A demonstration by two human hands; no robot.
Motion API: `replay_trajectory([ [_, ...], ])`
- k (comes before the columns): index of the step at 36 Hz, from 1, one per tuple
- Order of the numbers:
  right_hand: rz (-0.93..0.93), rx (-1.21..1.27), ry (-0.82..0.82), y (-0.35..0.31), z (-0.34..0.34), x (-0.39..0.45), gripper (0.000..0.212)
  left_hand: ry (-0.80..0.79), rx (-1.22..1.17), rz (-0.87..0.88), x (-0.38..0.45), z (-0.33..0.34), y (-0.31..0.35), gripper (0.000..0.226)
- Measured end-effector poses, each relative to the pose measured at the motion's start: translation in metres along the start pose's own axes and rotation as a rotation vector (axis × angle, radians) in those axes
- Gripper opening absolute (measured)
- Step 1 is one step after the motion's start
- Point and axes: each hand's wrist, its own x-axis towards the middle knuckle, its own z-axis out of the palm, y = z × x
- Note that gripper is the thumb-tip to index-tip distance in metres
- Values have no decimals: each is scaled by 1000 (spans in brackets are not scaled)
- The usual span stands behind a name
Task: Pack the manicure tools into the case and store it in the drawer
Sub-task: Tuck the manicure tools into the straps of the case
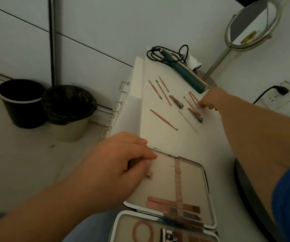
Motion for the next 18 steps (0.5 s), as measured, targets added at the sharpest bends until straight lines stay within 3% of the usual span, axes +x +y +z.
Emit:
replay_trajectory([
  [9,43,115,23,1,4,2,29,-17,-19,-30,-1,2,1,26],
  [18,28,47,17,-4,1,-21,13,-33,-10,-18,-3,0,3,19],
])
